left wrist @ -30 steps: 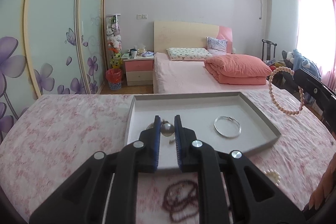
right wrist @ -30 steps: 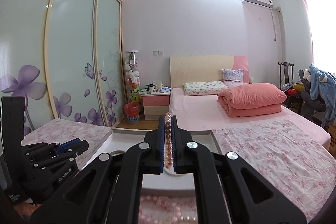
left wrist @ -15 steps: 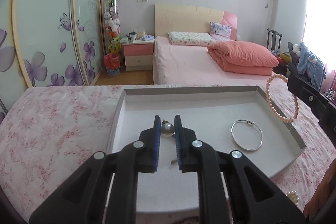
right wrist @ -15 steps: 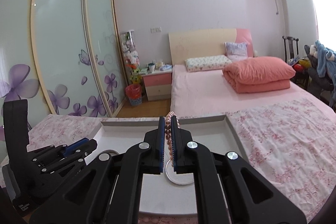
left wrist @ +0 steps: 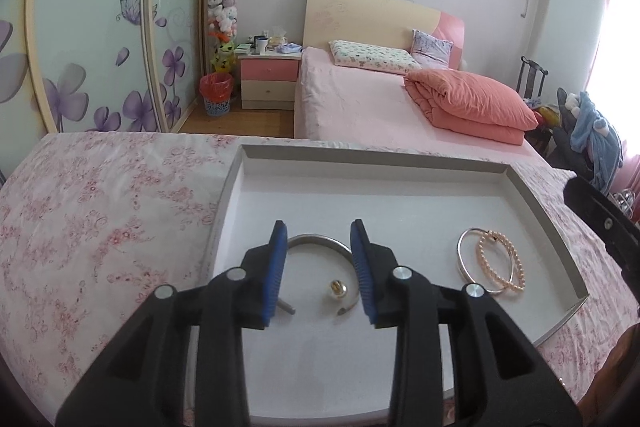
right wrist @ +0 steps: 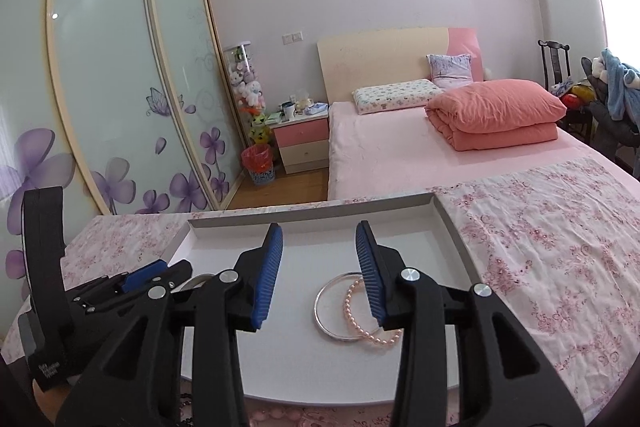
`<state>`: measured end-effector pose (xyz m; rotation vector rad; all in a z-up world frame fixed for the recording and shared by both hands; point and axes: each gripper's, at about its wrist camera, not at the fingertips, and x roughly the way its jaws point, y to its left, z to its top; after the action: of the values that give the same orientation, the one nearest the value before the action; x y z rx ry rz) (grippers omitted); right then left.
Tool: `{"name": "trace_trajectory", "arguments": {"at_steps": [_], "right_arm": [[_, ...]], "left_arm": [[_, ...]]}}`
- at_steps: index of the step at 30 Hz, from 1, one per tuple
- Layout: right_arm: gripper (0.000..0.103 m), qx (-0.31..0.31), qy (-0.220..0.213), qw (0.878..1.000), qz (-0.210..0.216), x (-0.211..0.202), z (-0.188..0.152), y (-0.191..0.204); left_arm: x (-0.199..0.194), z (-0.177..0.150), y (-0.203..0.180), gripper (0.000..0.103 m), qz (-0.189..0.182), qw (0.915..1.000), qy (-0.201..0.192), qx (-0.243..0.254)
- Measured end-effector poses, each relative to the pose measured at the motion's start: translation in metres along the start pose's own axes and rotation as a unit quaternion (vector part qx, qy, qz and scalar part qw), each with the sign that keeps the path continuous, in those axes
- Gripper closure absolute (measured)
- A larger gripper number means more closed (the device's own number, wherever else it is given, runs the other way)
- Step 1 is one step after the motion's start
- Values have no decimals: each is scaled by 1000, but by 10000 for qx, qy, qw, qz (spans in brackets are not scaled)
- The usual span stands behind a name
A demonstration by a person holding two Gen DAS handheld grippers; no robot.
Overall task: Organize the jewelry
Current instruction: 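Lower both items into the gray tray and open both tools, then grasp the white pearl necklace with the right tool while the left tool grasps the black bead bracelet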
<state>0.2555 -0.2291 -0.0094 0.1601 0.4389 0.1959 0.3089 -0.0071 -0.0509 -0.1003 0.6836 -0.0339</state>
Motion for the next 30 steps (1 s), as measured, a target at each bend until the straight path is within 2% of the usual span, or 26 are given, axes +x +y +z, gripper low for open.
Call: {"name": "trace_trajectory", "arguments": {"at_steps": [10,13,16,19,22,27,30], "right_arm": [[63,-102,9,9999,-41,-27,-5,-6],[63,-153,147,9998,-9,-41,-13,-10],[63,-176,430,9989,45,-54,-24,-19],[63,-325,927,9951,89,-65,-45,-27],[64,-439,1406,9891,-82,-68,-66,-37],[71,-235,1851,9823,-193,-61,-85,-49],[72,-356,1901,9808,-262,-58,-91,-44]], "left_arm": [[-33,-4,11,69,32,9999,-103,-30],[-54,-15,14,63,3,9999,-114,49],[-73,-31,17,63,-89,9999,-26,127],[-90,-49,20,61,-155,9995,73,264],[-104,-68,24,60,-188,9988,212,402],[-114,-90,20,59,-434,9971,443,451],[-118,-100,10,56,-548,9957,494,559]]}}
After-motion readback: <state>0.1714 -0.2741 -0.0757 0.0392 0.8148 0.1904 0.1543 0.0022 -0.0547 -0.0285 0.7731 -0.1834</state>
